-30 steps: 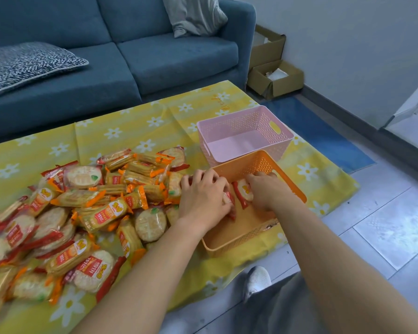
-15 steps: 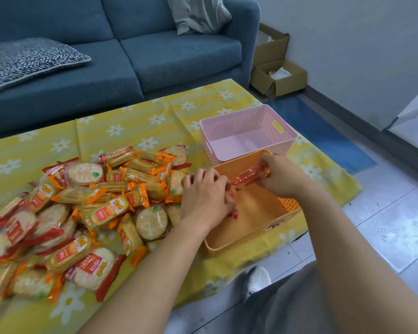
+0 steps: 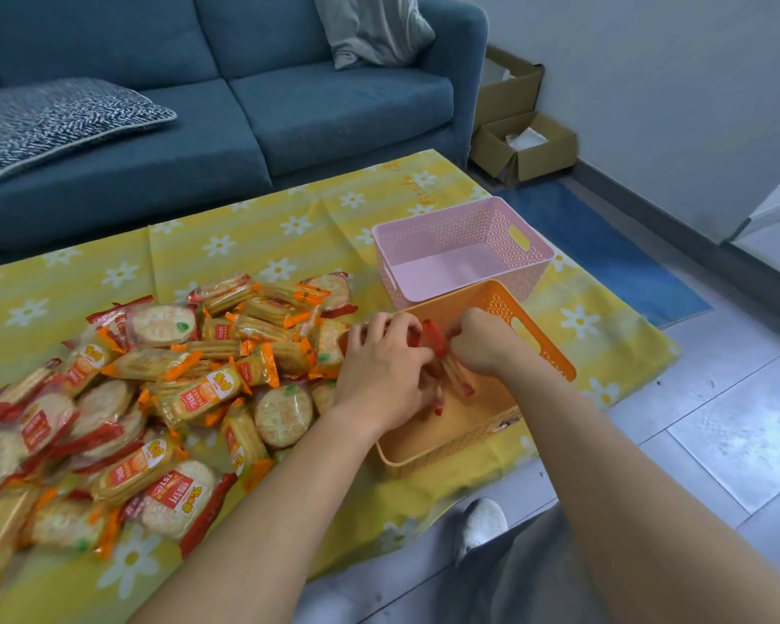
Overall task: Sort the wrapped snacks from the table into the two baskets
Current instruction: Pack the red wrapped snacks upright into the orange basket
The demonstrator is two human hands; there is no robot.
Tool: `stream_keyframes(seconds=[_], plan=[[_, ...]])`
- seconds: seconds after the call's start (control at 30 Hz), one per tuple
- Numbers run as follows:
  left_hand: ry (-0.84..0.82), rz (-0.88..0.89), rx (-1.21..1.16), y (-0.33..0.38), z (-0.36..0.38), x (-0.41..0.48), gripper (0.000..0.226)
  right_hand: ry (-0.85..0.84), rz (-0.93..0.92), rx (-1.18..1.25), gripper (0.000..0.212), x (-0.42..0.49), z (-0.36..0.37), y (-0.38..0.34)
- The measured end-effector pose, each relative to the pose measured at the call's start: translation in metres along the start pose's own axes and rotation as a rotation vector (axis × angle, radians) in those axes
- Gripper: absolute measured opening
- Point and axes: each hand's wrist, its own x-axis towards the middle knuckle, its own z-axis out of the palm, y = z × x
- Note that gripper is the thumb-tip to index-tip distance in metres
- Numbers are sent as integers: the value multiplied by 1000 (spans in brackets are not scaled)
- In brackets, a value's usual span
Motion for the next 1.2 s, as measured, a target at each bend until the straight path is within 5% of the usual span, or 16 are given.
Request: stream_keyframes(seconds=[0.23,0.43,0.63,0.8,1.0,1.2], plan=[[130,-88,132,8,0,-3,34,34,-17,18,21,-7,0,-14],[142,-139,-74,0,-34,-32,44,219,16,-140,13,-34,8,-31],[39,-381,38,-48,-84,-99,27,385,-276,-15,45,-63,16,-63],[-172,-606,40,-94,-123,-145,16,229,-547,14,37,-94,45,-94],[-556,-524,111,-122,-142,-168,32,40,-587,-106,42,-96,78,-120],[-599,-415,54,-143,-119,-171,36,-192,-550,-535,57,-76,132,-137]])
